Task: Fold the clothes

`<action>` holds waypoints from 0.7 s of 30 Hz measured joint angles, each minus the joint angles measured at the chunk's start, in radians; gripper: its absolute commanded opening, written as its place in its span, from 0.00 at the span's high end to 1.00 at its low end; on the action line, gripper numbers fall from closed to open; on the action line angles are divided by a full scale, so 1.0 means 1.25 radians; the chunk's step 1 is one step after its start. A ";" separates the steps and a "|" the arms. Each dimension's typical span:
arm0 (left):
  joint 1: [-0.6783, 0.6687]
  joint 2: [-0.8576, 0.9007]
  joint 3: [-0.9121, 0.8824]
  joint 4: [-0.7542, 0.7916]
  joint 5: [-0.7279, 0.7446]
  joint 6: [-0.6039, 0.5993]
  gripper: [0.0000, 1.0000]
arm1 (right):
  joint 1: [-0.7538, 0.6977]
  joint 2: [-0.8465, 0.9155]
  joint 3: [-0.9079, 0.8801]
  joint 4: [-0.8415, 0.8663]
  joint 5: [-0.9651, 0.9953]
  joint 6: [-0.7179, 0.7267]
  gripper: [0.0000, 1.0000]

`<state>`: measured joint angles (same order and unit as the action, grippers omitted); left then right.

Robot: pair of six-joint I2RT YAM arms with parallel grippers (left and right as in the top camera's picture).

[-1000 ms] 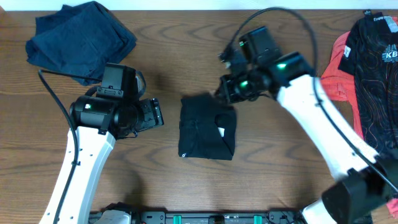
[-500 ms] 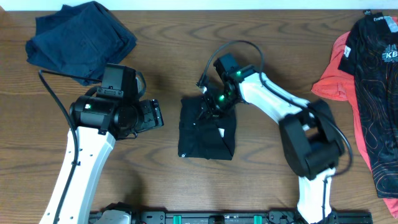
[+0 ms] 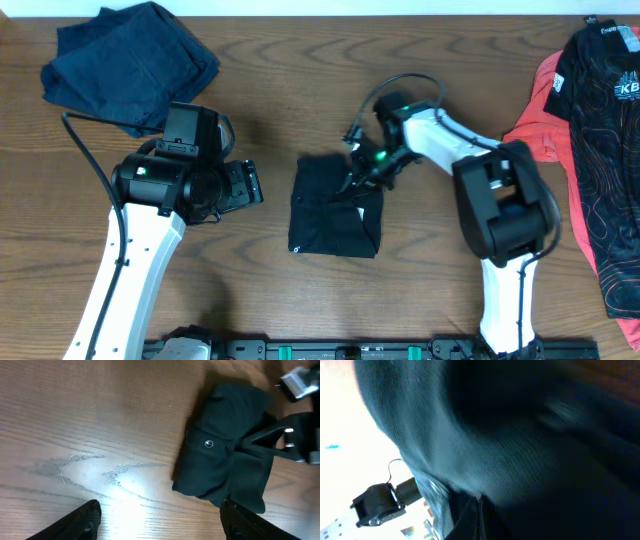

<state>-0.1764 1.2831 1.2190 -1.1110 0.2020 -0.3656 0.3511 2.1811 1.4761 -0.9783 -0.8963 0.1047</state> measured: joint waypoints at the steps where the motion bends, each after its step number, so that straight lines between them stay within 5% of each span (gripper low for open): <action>1: 0.000 0.000 0.000 0.000 0.000 0.000 0.22 | -0.009 -0.016 0.000 -0.018 0.010 -0.001 0.93; 10: 0.000 0.000 0.000 0.000 0.000 0.000 0.22 | 0.027 -0.278 0.011 -0.085 0.042 -0.021 0.85; 21: 0.000 0.000 0.000 0.000 0.000 0.000 0.22 | 0.153 -0.195 -0.148 0.095 0.045 0.003 0.85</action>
<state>-0.1764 1.2831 1.2186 -1.1114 0.2024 -0.3656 0.5419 1.9369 1.2915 -0.8597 -0.8398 0.1089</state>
